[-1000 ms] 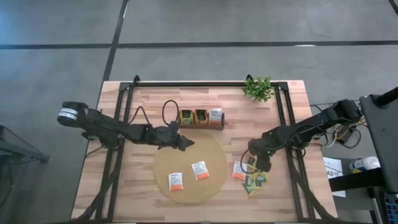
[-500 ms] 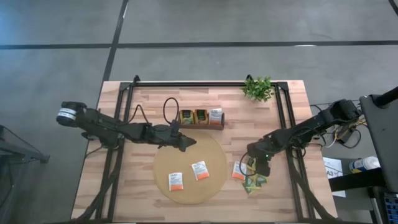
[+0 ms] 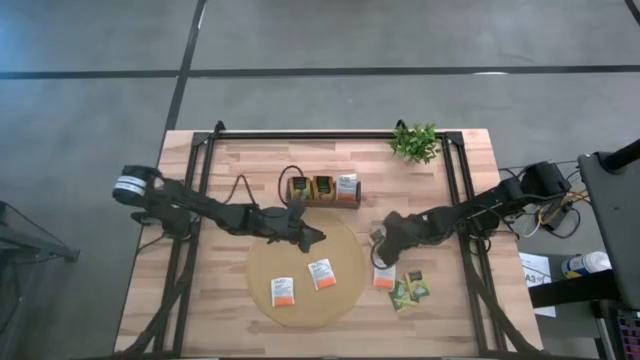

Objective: Pick & Place Tea
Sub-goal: Put the green tea bag into the left section of the wooden organizer

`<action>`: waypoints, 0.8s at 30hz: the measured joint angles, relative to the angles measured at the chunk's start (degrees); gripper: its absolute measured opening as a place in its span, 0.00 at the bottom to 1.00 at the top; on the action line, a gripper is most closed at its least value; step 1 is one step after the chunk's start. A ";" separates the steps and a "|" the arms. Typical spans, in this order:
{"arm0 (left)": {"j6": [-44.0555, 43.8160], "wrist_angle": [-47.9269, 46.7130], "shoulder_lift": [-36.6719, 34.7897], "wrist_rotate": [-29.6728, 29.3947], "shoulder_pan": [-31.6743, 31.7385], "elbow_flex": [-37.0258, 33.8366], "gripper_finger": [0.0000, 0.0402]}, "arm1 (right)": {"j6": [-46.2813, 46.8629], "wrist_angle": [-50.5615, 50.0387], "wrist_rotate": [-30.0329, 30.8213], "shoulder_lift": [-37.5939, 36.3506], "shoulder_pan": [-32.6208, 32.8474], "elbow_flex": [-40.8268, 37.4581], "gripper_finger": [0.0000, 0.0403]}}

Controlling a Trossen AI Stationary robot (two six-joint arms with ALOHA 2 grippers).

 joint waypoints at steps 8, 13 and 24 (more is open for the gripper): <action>-2.34 1.18 12.83 -0.04 0.04 9.78 0.28 | -0.27 4.71 -0.60 -2.12 -0.72 1.07 0.33; -1.25 0.59 18.36 0.15 -0.03 17.28 0.28 | 0.34 0.51 -1.17 -6.84 -0.70 1.15 0.32; 5.30 -8.91 31.77 7.95 -0.78 35.00 0.28 | 2.26 -6.51 -0.51 -8.78 -4.07 -0.29 0.32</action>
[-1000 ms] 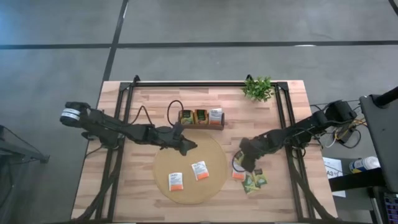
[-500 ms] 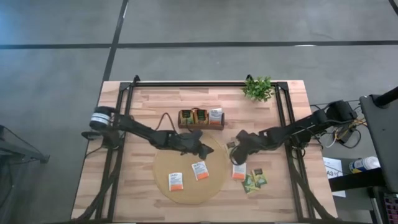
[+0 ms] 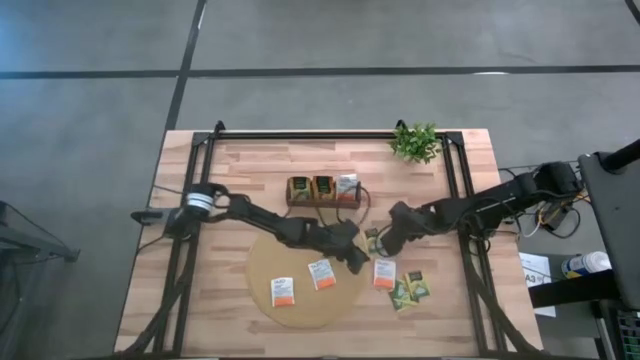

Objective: Pick & Place Tea
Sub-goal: Put the green tea bag into the left section of the wooden organizer

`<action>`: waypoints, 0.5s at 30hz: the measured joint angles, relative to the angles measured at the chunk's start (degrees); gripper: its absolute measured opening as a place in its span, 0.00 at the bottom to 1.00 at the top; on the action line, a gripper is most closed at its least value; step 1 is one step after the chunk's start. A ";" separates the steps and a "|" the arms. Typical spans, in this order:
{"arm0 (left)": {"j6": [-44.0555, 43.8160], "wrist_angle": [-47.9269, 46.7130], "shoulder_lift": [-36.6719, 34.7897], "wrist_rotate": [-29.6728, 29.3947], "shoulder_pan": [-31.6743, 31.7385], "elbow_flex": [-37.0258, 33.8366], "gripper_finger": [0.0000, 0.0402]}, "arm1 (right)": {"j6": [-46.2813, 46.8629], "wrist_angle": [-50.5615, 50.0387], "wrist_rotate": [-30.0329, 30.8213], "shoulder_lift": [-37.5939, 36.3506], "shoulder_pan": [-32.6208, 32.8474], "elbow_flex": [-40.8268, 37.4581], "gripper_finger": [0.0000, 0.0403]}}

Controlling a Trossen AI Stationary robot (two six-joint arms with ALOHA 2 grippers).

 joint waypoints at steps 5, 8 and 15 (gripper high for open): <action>1.48 -6.60 5.44 0.13 -0.70 7.92 0.28 | -2.26 0.63 0.01 -0.01 -3.46 -0.35 0.32; 1.61 -11.14 7.72 -0.69 -0.71 11.78 0.28 | -4.17 3.32 -1.46 0.11 -4.99 -0.70 0.32; 1.58 -13.60 9.47 -6.26 -0.64 15.24 0.28 | -7.08 6.86 -2.80 0.57 -6.98 -2.04 0.32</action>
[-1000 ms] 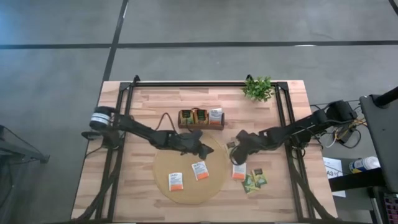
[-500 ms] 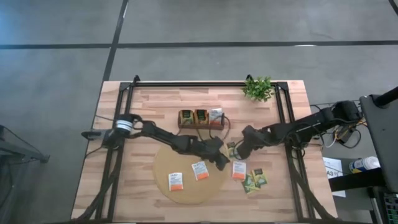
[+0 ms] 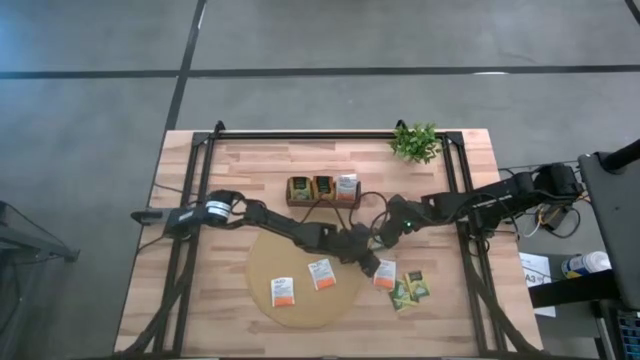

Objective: Pick & Place Tea
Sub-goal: Put the green tea bag into the left section of the wooden organizer

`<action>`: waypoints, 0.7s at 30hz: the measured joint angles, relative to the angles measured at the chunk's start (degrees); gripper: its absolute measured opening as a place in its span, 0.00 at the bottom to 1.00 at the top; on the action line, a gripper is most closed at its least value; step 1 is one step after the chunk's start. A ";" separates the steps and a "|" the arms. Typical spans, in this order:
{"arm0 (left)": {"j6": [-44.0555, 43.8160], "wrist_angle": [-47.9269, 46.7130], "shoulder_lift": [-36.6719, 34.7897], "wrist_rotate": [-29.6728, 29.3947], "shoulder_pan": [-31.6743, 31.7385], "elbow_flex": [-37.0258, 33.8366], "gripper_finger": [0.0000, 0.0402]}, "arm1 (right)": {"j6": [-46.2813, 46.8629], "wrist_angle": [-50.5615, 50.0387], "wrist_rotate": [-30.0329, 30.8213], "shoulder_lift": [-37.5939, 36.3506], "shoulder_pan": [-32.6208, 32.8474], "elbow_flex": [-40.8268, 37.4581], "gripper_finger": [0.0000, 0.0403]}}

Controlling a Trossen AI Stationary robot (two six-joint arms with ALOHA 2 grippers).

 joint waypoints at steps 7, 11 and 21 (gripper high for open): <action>1.90 0.95 -0.83 -2.39 -0.42 0.73 0.28 | -2.98 0.74 0.02 0.18 -0.47 -0.26 0.32; 2.94 1.45 -0.27 -5.33 -0.47 0.13 0.28 | -4.01 0.94 -0.04 0.27 -1.16 -0.26 0.32; 3.16 -2.52 0.63 -12.05 0.31 -0.73 0.28 | -6.19 1.96 -1.62 0.27 -2.17 -0.26 0.32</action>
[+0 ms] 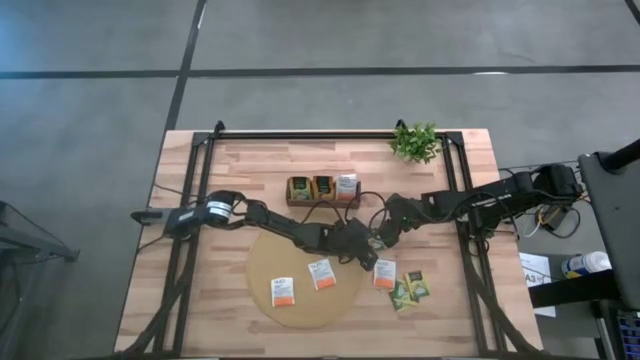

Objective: Pick & Place Tea
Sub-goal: Put the green tea bag into the left section of the wooden organizer

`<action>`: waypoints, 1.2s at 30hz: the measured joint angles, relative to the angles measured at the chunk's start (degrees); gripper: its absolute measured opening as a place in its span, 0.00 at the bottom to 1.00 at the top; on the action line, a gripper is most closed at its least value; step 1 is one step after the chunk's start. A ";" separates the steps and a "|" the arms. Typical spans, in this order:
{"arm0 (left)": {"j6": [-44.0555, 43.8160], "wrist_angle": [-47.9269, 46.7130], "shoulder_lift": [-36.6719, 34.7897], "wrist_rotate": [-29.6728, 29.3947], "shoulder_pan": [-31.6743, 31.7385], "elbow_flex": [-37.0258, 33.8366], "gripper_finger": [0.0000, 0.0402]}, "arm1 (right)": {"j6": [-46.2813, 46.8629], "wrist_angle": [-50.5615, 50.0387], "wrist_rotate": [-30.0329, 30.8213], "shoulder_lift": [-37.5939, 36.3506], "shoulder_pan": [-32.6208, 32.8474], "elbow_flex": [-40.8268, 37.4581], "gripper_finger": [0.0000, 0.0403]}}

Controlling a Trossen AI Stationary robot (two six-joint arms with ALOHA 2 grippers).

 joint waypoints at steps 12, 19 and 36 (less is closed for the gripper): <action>-0.13 -0.34 -0.13 1.43 0.30 -1.78 0.28 | -4.27 2.19 -7.69 0.10 -5.38 -0.64 0.36; -0.17 -0.89 -0.15 1.56 0.32 -1.82 0.28 | -4.47 6.35 -11.00 6.46 -6.57 -0.69 0.39; 0.86 -1.41 -0.13 0.05 0.30 -2.04 0.28 | -6.21 9.33 -20.00 12.16 -6.61 2.31 0.28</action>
